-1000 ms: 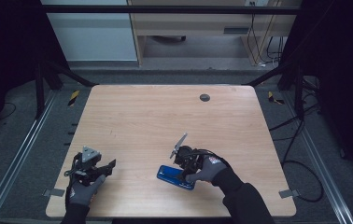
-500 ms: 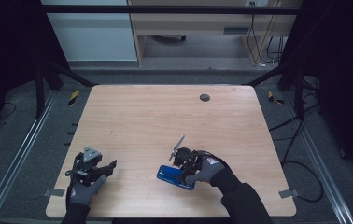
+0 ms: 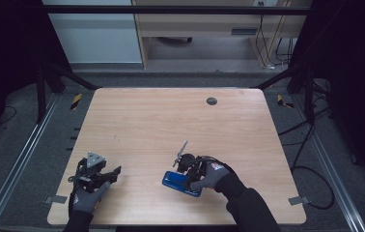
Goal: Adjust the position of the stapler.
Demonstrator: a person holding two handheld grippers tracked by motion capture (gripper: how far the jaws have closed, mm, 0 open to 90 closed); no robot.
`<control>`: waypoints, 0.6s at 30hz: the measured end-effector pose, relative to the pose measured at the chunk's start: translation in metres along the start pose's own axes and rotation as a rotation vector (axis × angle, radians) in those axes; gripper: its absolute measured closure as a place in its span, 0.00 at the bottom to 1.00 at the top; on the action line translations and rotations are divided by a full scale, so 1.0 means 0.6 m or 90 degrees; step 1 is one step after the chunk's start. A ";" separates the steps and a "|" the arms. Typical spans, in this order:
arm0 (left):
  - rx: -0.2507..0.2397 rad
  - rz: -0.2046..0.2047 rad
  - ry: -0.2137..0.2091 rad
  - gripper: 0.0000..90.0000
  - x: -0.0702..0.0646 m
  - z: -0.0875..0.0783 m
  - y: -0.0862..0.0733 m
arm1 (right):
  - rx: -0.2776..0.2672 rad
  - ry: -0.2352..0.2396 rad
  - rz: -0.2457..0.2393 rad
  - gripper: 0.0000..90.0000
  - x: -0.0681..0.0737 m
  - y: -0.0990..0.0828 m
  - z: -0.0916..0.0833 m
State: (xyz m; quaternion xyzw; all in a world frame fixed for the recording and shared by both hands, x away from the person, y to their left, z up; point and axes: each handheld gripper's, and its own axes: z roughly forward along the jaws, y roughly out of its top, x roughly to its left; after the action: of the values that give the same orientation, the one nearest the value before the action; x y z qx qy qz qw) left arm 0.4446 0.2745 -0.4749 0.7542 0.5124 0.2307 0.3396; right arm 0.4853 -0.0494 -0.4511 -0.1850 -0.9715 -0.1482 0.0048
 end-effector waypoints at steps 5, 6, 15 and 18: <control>0.000 0.000 -0.001 0.40 0.001 0.000 0.000 | 0.002 -0.002 -0.002 0.70 0.001 0.008 0.004; 0.000 0.000 -0.002 0.40 0.001 0.000 0.000 | 0.004 -0.001 0.004 0.70 0.002 0.010 0.005; -0.004 0.003 0.000 0.40 -0.002 0.000 0.001 | -0.010 -0.007 0.006 0.71 0.005 0.007 0.008; 0.000 0.004 -0.001 0.40 -0.002 0.001 0.000 | -0.016 -0.010 -0.004 0.71 0.004 0.005 0.008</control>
State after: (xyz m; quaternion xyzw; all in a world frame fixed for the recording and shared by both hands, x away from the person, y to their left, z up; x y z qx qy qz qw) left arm 0.4449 0.2734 -0.4752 0.7560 0.5098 0.2314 0.3392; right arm 0.4844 -0.0443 -0.4548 -0.1828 -0.9702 -0.1587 -0.0055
